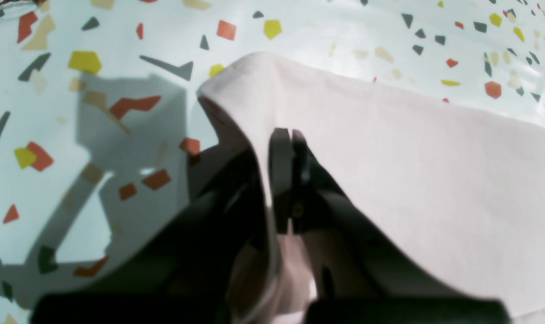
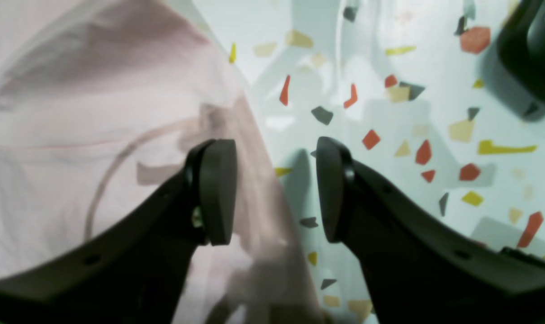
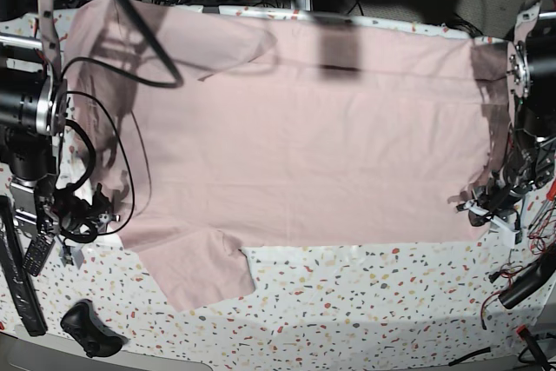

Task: Fold the T-shirt properly
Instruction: 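Lift the hem side and fold it over onto the shirt body with both grippers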

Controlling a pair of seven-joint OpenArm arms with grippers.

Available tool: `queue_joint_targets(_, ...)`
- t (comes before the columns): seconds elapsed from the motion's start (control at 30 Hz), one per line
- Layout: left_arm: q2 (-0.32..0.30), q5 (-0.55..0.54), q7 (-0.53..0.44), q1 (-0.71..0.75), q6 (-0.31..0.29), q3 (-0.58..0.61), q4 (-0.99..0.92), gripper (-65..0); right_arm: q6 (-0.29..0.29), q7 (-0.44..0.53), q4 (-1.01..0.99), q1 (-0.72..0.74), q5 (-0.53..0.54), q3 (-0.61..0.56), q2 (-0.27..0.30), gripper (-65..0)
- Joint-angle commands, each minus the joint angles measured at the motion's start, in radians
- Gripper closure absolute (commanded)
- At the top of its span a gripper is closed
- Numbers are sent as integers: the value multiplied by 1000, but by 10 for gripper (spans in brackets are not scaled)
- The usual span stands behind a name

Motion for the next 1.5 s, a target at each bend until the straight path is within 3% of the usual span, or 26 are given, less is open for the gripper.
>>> queue_joint_targets(0.0,-9,14,27,-19,3,1,3,0,-3,16,2,36,8,2,11,-276)
queue_joint_targets(0.2,-9,14,27,-19,3,1,3,0,-4,10,-3,-14,15,2,11,-188)
queue_joint_targets(0.3,-9,11,26,-19,3,1,3,0,-4,14,-3,-36,15,2,11,-62)
queue_joint_targets(0.37,-9,11,24,-19,3,1,4,0,-10,65,-2,-44,15,2,13,0)
queue_joint_targets(0.5,-10,5,23,-18,3,1,36,0,11,117,34,-44,19,2,11,0)
queue_joint_targets(0.6,-20,-73,55,-13,-2,1,105,0,122,107,106,-46,21,2,9,0)
queue_joint_targets(0.8,-56,-107,163,-9,-8,1,265,0,123,21,248,-71,100,2,14,0)
queue_joint_targets(0.93,-97,-211,188,26,-8,-2,351,0,123,20,419,-178,102,2,14,0)
queue_joint_targets(1.07,-118,-215,219,104,-8,-42,454,0,120,19,606,-304,134,14,14,0)
queue_joint_targets(1.47,-121,-288,248,440,-53,-270,846,0,118,13,967,-613,177,298,10,0)
